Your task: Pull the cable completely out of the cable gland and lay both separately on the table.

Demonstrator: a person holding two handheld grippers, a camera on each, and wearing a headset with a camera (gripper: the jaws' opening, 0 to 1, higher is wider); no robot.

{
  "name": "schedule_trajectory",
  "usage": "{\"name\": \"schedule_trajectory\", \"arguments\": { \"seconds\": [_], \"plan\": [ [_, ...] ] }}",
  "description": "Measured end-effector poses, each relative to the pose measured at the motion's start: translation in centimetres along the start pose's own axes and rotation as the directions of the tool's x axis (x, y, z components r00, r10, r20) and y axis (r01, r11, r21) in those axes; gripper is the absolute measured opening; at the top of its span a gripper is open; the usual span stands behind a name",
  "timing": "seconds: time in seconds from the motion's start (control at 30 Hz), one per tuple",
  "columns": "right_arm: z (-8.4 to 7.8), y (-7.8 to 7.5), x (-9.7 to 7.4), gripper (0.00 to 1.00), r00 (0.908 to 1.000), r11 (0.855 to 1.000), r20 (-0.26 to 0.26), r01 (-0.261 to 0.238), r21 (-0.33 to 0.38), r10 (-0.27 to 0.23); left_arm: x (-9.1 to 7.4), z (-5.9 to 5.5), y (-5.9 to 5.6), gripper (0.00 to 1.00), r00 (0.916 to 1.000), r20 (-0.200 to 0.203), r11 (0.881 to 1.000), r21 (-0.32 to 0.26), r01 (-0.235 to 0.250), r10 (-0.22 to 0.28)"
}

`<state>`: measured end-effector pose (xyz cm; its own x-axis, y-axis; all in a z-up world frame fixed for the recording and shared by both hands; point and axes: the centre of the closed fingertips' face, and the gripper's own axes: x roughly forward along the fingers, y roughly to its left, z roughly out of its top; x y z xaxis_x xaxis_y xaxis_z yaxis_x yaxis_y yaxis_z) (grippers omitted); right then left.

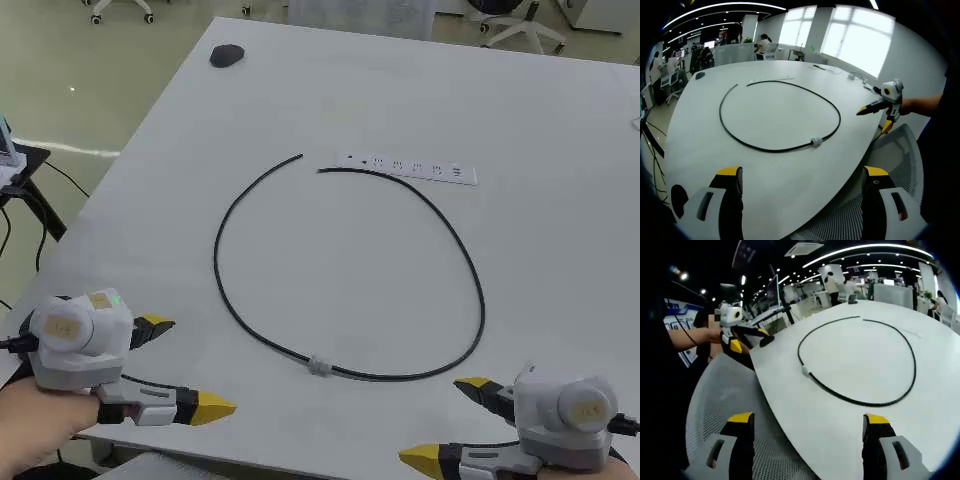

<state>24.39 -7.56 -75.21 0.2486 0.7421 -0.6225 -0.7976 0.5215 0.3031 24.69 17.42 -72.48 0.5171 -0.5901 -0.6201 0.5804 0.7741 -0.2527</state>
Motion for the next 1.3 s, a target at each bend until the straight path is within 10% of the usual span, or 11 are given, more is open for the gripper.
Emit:
{"name": "schedule_trajectory", "arguments": {
  "seconds": [1.3],
  "plan": [
    [6.0, -0.6, 6.0, 0.70, 0.9951, 0.983, -0.097, -0.038, -0.182, 0.020, 0.3, -0.8, 1.0, 0.99, 0.9996, -0.001, 1.000, 0.000, 0.027, -0.027]
  ]
}}
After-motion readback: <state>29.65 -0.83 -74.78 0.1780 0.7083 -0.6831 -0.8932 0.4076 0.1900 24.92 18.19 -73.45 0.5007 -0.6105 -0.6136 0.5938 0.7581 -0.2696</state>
